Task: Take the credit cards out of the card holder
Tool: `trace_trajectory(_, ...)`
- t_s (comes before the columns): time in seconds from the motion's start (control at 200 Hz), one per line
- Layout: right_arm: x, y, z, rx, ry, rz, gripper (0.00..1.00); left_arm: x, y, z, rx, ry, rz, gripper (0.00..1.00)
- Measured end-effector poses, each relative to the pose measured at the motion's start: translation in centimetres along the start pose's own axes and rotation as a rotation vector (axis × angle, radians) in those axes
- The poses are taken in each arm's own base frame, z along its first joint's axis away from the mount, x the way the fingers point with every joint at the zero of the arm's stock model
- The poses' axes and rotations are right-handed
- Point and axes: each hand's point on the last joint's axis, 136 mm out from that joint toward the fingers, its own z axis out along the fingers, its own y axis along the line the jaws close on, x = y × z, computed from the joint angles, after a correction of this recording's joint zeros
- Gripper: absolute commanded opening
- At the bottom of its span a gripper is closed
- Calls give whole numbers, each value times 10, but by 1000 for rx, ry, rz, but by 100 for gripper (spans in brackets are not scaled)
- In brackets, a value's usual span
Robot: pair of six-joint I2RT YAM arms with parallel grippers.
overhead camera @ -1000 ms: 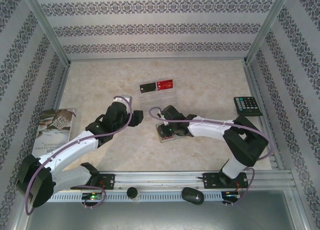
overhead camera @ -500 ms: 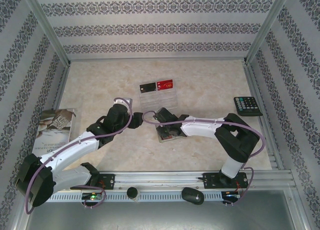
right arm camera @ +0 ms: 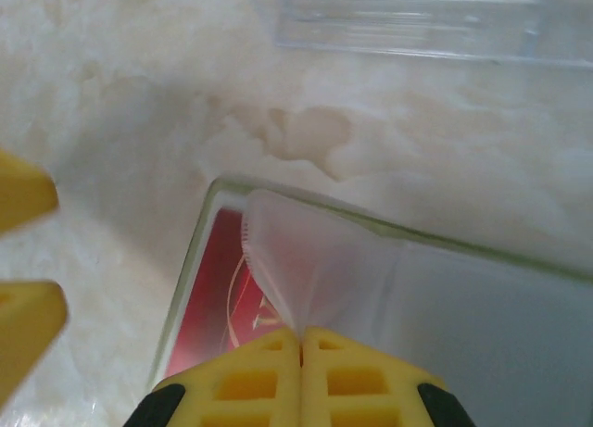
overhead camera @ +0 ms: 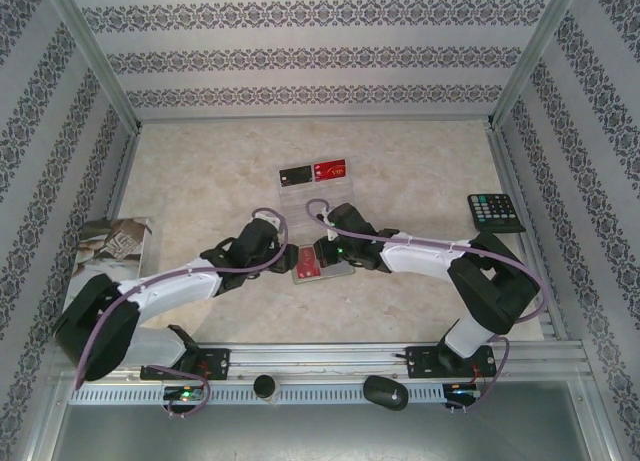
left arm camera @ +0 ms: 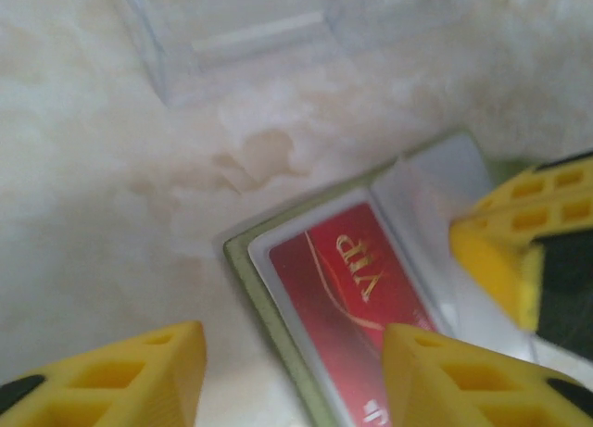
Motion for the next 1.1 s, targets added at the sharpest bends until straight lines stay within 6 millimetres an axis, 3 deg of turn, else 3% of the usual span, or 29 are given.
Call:
trace_trajectory(0.11, 8, -10, 1, -2, -3, 65, 0, 15, -2, 17, 2, 51, -8, 38)
trace_trajectory(0.29, 6, -7, 1, -29, -22, 106, 0, 34, 0, 37, -19, 122, -6, 37)
trace_trajectory(0.445, 2, -9, -3, -35, -44, 141, 0, 26, -6, 46, -41, 136, 7, 32)
trace_trajectory(0.595, -2, -13, -9, -26, -69, 177, 8, 18, -13, 59, -50, 153, 21, 32)
trace_trajectory(0.734, 0, -40, -22, 52, -113, 260, 19, 17, -15, 62, -56, 162, 35, 32)
trace_trajectory(0.824, 2, -73, -41, 142, -155, 329, 23, 17, -15, 62, -56, 163, 37, 32)
trace_trajectory(0.909, -2, -89, -62, 185, -204, 349, 30, 17, -15, 62, -57, 163, 38, 33)
trace_trajectory(0.999, -15, -75, -79, 131, -249, 298, 34, 17, -15, 62, -56, 163, 41, 33)
trace_trajectory(1.099, -31, -40, -84, -10, -238, 224, 33, 17, -15, 62, -55, 163, 45, 34)
